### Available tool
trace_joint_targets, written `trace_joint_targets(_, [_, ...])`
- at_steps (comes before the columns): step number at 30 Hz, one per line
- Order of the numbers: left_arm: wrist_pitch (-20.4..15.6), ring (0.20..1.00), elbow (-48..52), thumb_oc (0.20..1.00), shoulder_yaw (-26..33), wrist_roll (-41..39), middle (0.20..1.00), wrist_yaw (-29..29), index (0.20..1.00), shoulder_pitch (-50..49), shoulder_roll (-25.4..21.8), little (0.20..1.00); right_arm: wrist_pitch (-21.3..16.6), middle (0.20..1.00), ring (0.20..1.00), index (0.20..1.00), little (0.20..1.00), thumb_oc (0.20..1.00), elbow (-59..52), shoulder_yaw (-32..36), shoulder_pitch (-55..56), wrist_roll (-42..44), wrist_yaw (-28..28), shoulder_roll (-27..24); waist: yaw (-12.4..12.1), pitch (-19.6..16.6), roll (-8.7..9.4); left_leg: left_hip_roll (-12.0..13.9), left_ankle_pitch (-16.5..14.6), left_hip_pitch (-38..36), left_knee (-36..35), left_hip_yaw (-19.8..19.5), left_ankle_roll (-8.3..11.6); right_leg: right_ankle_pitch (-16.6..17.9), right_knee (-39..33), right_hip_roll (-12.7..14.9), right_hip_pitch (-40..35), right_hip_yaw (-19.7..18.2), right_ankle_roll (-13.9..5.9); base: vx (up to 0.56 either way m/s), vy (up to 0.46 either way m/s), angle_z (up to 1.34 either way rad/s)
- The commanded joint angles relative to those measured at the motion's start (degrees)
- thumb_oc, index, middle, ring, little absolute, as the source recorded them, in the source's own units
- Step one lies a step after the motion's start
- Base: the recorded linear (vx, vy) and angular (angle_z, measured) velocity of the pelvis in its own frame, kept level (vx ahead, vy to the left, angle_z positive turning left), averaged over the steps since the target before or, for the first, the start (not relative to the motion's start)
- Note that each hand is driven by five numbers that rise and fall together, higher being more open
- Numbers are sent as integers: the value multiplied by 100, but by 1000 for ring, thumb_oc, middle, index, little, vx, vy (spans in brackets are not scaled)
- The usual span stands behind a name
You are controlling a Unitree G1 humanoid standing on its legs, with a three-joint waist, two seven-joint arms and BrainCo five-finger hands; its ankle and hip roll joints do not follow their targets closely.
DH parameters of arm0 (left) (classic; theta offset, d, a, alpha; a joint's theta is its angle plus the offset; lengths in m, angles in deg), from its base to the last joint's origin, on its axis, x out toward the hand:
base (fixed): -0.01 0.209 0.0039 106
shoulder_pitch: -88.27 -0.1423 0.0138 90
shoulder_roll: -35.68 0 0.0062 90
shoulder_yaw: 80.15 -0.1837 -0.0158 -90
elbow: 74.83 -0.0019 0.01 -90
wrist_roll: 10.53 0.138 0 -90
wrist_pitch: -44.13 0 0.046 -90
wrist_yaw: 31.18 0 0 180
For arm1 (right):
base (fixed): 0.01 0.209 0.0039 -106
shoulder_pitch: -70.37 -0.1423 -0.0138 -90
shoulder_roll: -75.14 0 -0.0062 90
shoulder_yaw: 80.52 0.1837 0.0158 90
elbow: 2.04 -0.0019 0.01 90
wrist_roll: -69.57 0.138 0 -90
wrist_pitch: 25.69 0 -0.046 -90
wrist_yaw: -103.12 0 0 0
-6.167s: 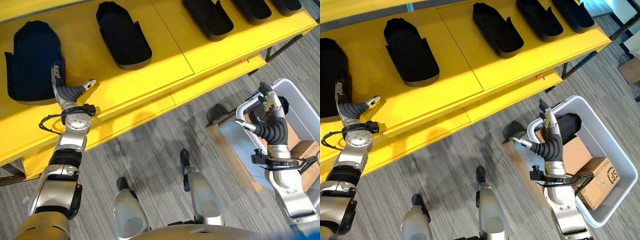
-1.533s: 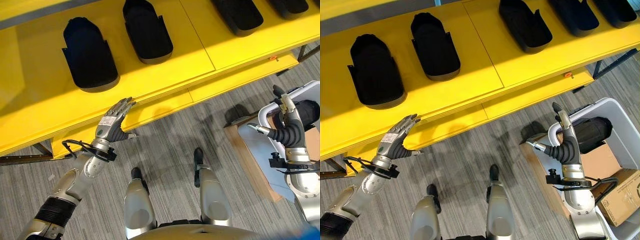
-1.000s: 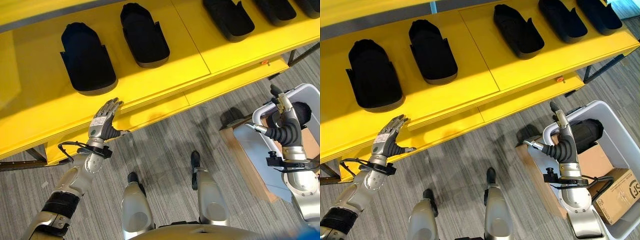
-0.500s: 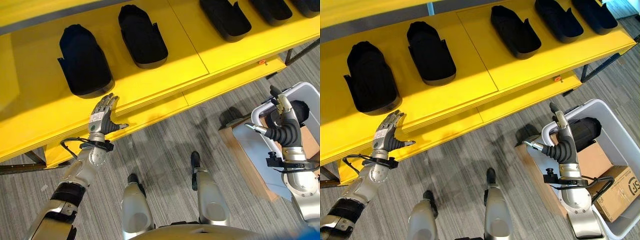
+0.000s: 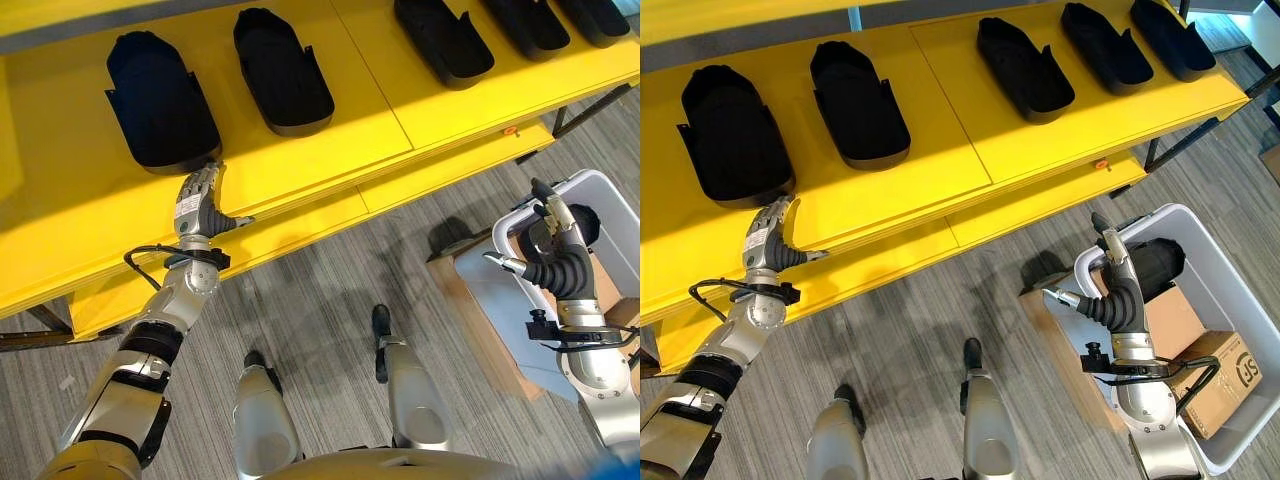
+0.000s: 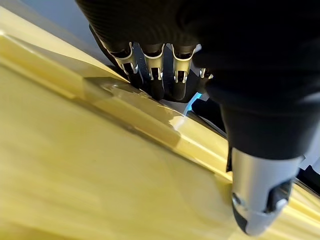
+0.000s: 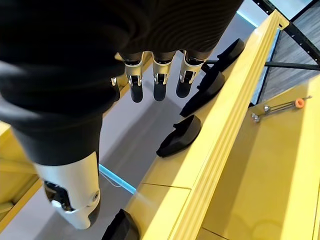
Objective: Move parts from the plastic box to the shelf.
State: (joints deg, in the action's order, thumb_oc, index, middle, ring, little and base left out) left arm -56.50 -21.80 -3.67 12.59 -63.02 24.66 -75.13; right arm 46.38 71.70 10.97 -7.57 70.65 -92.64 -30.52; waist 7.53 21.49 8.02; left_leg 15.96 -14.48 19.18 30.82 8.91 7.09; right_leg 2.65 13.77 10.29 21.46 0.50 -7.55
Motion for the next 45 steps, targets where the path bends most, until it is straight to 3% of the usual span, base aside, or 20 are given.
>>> trace_joint_targets(1, [216,1000,-443,1000,198,-429,1000,87,1000,-106,-30,1000,-342,1000,1000,1000,1000,1000,-232,252,-71,152,-96,-181,38,-55,-18,79,915,-113,-466,-364,69,-215,1133,211,35,-231,-136,0,0,0])
trace_joint_targets(10, [141,1000,-71,1000,244,-397,1000,155,1000,-380,18,1000,-322,1000,1000,1000,1000,1000,-246,299,-19,122,-95,-175,-14,-29,-44,75,916,-93,-460,-403,63,-245,1199,206,52,-226,-115,1,2,0])
trace_joint_targets(11, [20,1000,465,1000,250,-376,1000,216,1000,-582,79,1000,-299,1000,1000,1000,1000,1000,-222,335,-45,96,-114,-132,-44,-16,-54,72,908,-92,-450,-417,59,-256,1212,210,50,-221,-110,0,0,0])
trace_joint_targets(13, [-26,1000,621,1000,233,-350,1000,246,1000,-645,95,1000,-297,1000,1000,1000,1000,1000,-218,345,-53,87,-120,-131,-50,-11,-59,66,904,-97,-453,-418,55,-258,1217,213,51,-218,-107,8,-7,5])
trace_joint_targets(15, [-406,1000,1959,1000,96,-278,1000,534,1000,-1183,173,1000,-307,1000,1000,1000,1000,1000,-197,384,-129,71,-128,-44,-133,26,-104,40,900,-140,-506,-445,34,-281,1229,227,12,-196,-90,9,-34,4])
trace_joint_targets(21, [-956,1000,3729,1000,231,-1297,1000,1449,1000,-2524,-47,1000,-294,1000,1000,1000,1000,1000,-238,342,-163,121,29,-69,-254,-33,-338,-4,1089,-415,-849,-476,-1,-251,1147,230,-231,-137,-81,11,-49,2])
trace_joint_targets(27, [-1123,1000,4109,1000,267,-2283,1000,1817,1000,-3138,101,1000,-298,1000,1000,1000,1000,1000,-125,268,-245,95,21,-77,-302,-210,-614,-22,1362,-898,-1432,-484,14,-344,1027,206,-623,31,-75,85,-65,10])
trace_joint_targets(29, [-1056,1000,4243,1000,396,-3614,1000,2265,1000,-3573,547,1000,-177,1000,1000,1000,1000,1000,66,206,-194,-24,4,-48,-335,-405,-837,86,1646,-1359,-1923,-503,16,-556,1039,124,-897,218,-7,155,-144,14])
trace_joint_targets(33, [-967,1000,4397,1000,483,-4044,1000,2521,1000,-3764,668,1000,-123,1000,1000,1000,1000,1000,197,113,-232,8,102,-27,-365,-602,-952,262,1873,-1712,-2292,-501,-9,-811,1124,-24,-1052,324,92,95,-139,8])
trace_joint_targets(38, [-859,1000,4667,1000,621,-4470,1000,2826,1000,-4027,844,1000,-57,1000,1000,1000,1000,1000,340,103,-195,211,410,-186,-428,-899,-1136,712,2930,-2088,-2658,-650,34,-1315,1415,-472,-1263,463,409,70,-242,-5])
trace_joint_targets(42, [-825,1000,4725,1000,611,-4492,1000,2922,1000,-3874,878,1000,-46,1000,1000,1000,1000,1000,413,228,-106,131,448,-325,-431,-1017,-1156,901,3934,-1954,-2607,-576,128,-1299,1141,-685,-1458,553,611,18,-230,-18])
trace_joint_targets(43, [-858,1000,4737,1000,601,-4522,1000,2970,1000,-3845,897,1000,-38,1000,1000,1000,1000,1000,465,273,-79,159,461,-336,-410,-1046,-1132,850,3897,-1892,-2602,-477,108,-1236,889,-724,-1549,590,658,73,-325,18])
trace_joint_targets(45, [-854,1000,4714,1000,636,-4596,1000,3036,1000,-3945,942,1000,-28,1000,1000,1000,1000,1000,460,309,1,181,557,-325,-467,-1118,-1026,196,3379,-1803,-2587,-394,-33,-870,-46,-710,-1949,606,600,90,-249,23])
